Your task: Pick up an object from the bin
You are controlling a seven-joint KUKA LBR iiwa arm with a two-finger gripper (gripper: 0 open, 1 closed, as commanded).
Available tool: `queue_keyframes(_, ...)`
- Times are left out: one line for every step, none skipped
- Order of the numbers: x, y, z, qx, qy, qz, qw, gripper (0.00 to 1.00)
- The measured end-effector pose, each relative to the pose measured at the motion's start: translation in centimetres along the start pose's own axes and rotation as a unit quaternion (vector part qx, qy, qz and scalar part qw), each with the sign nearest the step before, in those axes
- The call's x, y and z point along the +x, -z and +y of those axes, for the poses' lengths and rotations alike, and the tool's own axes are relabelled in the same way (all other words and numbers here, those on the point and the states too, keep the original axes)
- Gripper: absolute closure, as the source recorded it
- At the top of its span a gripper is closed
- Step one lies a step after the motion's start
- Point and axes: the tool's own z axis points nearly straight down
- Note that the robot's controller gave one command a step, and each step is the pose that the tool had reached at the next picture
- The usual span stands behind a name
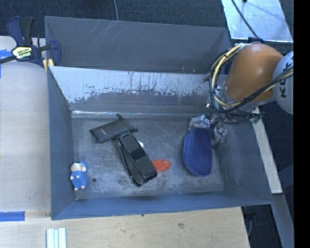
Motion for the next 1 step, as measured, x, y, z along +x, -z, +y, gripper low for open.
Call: queue_keyframes(-0.07,3.57,-0.19,0.0,-0.001,-0.0009,1.0,1.0)
